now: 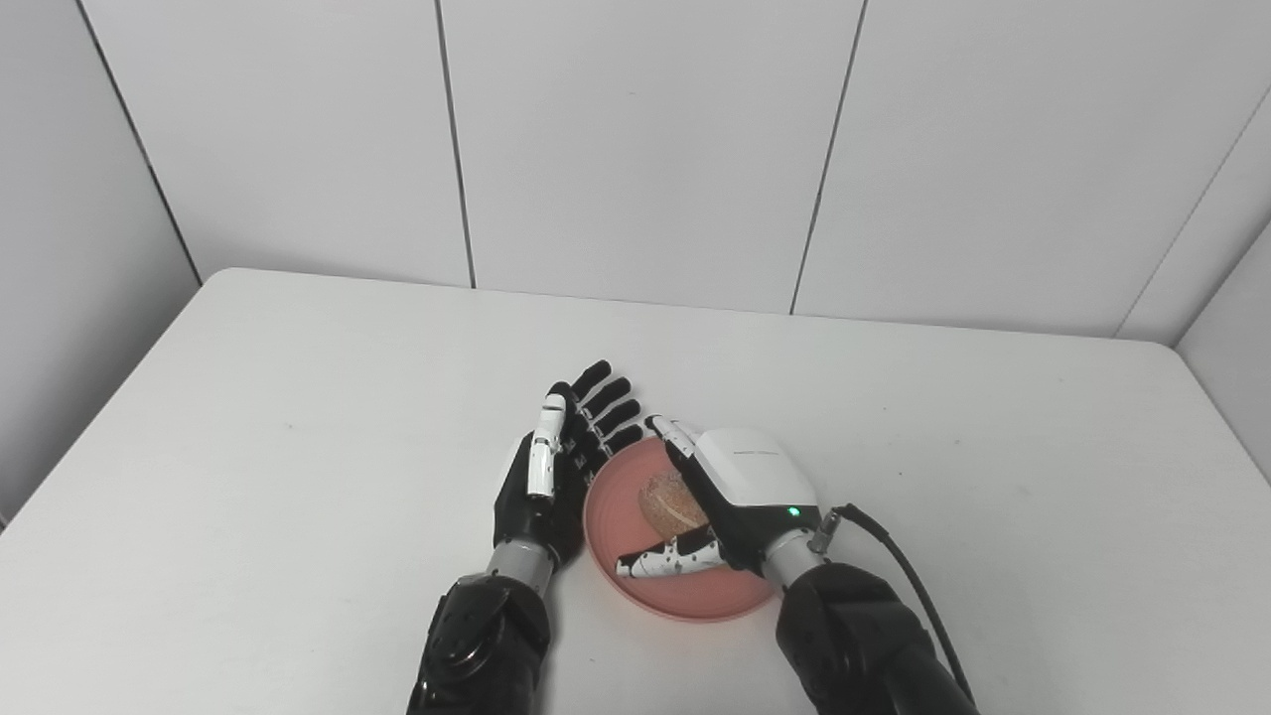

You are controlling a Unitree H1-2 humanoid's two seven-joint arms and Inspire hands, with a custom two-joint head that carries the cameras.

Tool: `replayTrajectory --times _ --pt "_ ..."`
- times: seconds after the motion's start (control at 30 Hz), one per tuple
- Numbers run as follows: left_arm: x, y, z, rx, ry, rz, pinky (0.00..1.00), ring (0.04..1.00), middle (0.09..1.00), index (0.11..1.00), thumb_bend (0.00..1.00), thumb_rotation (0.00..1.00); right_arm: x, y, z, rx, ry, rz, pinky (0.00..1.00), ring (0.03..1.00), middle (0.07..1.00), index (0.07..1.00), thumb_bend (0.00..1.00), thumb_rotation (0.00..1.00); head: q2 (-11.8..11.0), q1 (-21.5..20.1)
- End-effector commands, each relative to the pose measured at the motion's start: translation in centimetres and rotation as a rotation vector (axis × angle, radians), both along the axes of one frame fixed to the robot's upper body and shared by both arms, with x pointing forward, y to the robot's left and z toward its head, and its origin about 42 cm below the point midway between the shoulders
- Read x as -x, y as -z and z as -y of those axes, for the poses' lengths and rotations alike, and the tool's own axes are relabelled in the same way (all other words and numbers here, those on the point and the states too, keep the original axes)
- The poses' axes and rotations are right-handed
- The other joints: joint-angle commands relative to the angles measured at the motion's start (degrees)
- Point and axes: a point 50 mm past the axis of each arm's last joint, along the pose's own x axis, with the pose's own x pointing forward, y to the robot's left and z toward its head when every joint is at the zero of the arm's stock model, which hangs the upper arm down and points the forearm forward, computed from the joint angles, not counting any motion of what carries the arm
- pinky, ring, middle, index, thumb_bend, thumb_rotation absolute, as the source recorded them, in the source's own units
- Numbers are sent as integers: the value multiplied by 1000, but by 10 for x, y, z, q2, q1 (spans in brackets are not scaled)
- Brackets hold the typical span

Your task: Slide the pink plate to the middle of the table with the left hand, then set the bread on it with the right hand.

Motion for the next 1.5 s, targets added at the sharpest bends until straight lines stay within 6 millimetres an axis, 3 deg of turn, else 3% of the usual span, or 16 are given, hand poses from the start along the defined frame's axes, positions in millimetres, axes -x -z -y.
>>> replayTrajectory --times 0.0,0.13,0.3,0.47,0.57,0.67,0.93,1.13,1.33,1.47 --pt "6 19 5 -11 -3 -82 760 799 818 814 304 1000 -1 -9 0 -15 -20 18 910 937 962 981 956 702 -1 0" --pt "7 18 3 -13 3 -70 777 811 828 827 308 1000 0 -12 1 -43 -34 63 908 939 963 981 963 757 -1 -4" --pt "7 18 -1 24 28 -67 827 841 857 857 322 1000 5 -20 8 -210 -50 168 910 943 957 977 933 778 -4 -10" --pt "9 15 -5 31 5 -71 798 826 825 809 317 1000 12 -27 27 -391 -42 227 937 960 975 991 856 904 -5 -15" --pt "10 14 -9 -3 5 -53 852 868 871 852 338 1000 17 -28 39 -491 -7 247 906 955 976 990 807 992 -6 -18" --pt "12 13 -14 -55 -4 -30 908 905 912 891 350 1000 24 -26 51 -585 29 237 889 956 990 995 714 1000 -7 -26" --pt "21 10 -22 -133 -19 13 938 928 933 919 343 1000 41 -11 71 -758 134 243 882 945 975 971 609 1000 -12 -38" --pt "29 10 -28 -152 -18 30 955 937 940 923 362 1000 42 0 82 -851 196 233 896 947 968 974 623 1000 -16 -47" --pt "37 11 -34 -187 -23 33 952 936 934 914 372 986 47 17 88 -929 266 180 825 938 960 965 604 1000 -16 -46" --pt "43 15 -38 -212 -24 39 955 937 936 914 373 980 54 29 88 -983 298 135 857 942 959 958 577 1000 -17 -44"
